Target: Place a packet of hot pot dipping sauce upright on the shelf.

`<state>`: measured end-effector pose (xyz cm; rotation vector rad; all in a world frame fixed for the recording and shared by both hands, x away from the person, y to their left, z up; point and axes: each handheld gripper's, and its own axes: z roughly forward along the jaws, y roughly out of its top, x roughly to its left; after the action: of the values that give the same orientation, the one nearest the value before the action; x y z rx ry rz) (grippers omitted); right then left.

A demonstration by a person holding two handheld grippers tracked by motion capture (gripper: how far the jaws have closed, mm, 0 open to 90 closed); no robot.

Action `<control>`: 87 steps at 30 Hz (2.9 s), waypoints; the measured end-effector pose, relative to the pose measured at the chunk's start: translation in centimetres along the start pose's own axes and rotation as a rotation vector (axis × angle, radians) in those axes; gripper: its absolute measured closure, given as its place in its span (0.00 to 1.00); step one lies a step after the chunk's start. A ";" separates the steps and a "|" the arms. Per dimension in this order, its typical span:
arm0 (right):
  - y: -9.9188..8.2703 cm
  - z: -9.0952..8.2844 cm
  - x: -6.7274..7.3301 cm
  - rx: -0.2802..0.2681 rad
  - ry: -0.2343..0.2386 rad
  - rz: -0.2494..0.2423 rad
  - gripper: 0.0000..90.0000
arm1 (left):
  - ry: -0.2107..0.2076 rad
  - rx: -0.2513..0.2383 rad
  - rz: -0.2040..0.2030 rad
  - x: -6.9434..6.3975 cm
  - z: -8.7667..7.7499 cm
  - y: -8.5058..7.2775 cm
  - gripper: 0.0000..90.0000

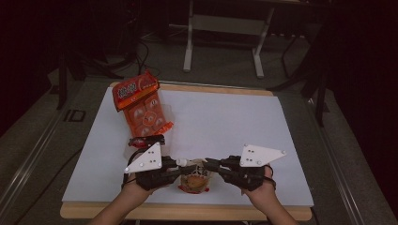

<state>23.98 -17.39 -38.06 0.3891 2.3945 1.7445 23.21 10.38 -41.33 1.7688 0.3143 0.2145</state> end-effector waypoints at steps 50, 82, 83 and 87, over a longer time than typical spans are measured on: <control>-3.0 -3.6 -4.5 -0.054 -0.149 0.109 0.17 | 0.193 -0.087 0.077 6.9 -7.9 -0.8 0.97; -3.5 -3.1 -4.8 -0.032 -0.129 0.139 0.17 | 0.219 0.030 -0.032 8.6 -7.7 -6.0 0.95; -3.5 -3.1 -4.9 -0.029 -0.128 0.139 0.18 | 0.229 0.067 -0.026 8.6 -7.4 -6.3 0.95; -3.6 -2.9 -4.9 -0.022 -0.126 0.141 0.18 | 0.246 0.124 -0.024 8.5 -6.8 -7.1 0.94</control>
<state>27.39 -22.55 -40.70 0.6587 2.3090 1.7433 28.46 20.82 -47.01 1.8620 0.5350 0.4042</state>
